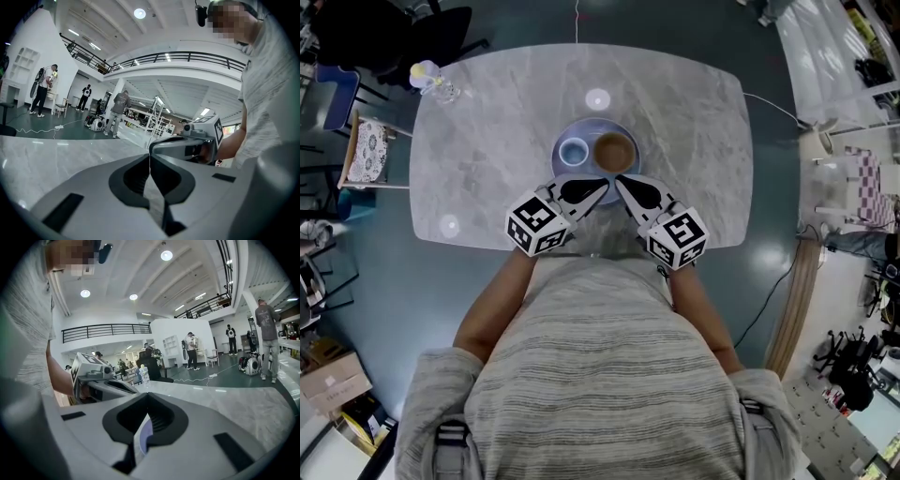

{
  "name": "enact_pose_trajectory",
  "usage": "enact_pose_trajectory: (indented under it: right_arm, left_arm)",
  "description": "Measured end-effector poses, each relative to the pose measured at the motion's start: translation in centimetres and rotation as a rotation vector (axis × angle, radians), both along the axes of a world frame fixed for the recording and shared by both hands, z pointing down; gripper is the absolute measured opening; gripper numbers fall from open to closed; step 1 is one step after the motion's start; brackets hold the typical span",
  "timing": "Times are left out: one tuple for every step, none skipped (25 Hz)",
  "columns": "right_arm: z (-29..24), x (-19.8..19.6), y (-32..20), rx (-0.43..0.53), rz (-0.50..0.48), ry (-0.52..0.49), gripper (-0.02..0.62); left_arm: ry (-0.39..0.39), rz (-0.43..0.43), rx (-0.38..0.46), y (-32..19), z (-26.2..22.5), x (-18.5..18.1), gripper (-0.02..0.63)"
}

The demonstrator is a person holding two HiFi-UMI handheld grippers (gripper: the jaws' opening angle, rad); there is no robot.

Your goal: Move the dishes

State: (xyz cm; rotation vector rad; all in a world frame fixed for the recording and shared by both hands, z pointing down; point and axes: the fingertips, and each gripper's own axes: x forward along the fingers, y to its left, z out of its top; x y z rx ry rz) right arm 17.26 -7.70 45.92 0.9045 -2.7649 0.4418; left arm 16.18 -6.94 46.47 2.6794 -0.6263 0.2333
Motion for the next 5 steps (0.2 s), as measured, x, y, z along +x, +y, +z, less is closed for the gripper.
enact_pose_trajectory:
  right_arm:
    - [-0.06, 0.0, 0.0, 0.0, -0.001, 0.0, 0.017]
    - [-0.12, 0.0, 0.0, 0.001, -0.001, 0.0, 0.017]
    - [-0.16, -0.02, -0.01, 0.001, -0.002, 0.0, 0.017]
    - [-0.19, -0.05, -0.02, 0.001, -0.003, 0.0, 0.017]
    - [-0.22, -0.09, -0.03, 0.002, -0.004, 0.0, 0.017]
  left_arm:
    - [-0.001, 0.0, 0.001, -0.03, -0.05, 0.01, 0.021]
    - [-0.002, 0.001, 0.002, -0.05, -0.11, 0.02, 0.021]
    - [-0.002, 0.002, 0.002, -0.07, -0.16, 0.01, 0.021]
    - [-0.002, 0.002, 0.003, -0.09, -0.2, -0.02, 0.021]
    - [-0.002, 0.002, 0.003, -0.11, -0.23, -0.04, 0.021]
